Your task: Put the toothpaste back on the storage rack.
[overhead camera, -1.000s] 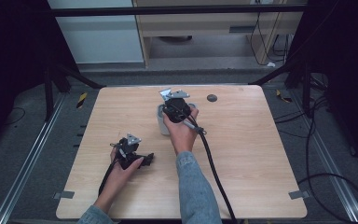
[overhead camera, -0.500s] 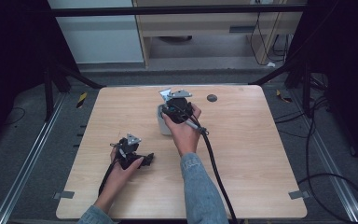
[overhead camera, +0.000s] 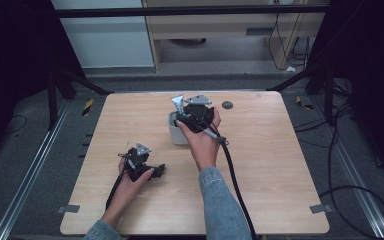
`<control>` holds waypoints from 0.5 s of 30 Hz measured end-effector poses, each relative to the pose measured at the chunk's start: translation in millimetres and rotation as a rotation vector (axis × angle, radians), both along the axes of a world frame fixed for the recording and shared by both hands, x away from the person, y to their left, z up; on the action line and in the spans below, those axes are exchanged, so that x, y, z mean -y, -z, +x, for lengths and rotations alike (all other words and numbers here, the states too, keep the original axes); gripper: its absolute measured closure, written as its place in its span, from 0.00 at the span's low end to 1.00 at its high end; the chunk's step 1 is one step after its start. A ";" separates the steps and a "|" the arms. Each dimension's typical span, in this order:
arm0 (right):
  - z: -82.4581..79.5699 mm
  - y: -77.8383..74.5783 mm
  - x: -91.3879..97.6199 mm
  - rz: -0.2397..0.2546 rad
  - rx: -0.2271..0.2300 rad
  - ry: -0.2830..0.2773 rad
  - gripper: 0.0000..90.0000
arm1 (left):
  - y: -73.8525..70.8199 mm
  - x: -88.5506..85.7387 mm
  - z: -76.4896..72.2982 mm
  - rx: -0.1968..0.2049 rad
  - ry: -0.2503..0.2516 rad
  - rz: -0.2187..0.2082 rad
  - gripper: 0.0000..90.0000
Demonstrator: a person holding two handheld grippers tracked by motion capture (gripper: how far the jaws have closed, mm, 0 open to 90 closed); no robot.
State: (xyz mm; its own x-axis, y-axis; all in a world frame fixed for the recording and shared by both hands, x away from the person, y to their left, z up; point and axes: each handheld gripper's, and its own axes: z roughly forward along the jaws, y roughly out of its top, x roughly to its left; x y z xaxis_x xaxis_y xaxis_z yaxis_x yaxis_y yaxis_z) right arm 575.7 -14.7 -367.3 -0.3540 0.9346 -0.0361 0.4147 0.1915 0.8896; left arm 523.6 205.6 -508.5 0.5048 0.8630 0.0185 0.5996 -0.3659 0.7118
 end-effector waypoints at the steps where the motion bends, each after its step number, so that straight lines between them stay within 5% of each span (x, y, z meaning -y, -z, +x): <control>1: -0.7 -0.5 0.8 -0.013 0.000 0.000 0.20 | 0.0 0.0 0.0 0.000 0.000 0.000 0.00; 5: -4.5 -3.7 5.5 -0.037 -0.014 0.003 0.17 | 0.0 0.0 0.0 0.000 0.000 0.000 0.00; 15: -18.3 -10.9 30.0 -0.015 0.043 0.004 0.12 | 0.1 0.9 -1.1 0.000 -0.003 -0.001 0.00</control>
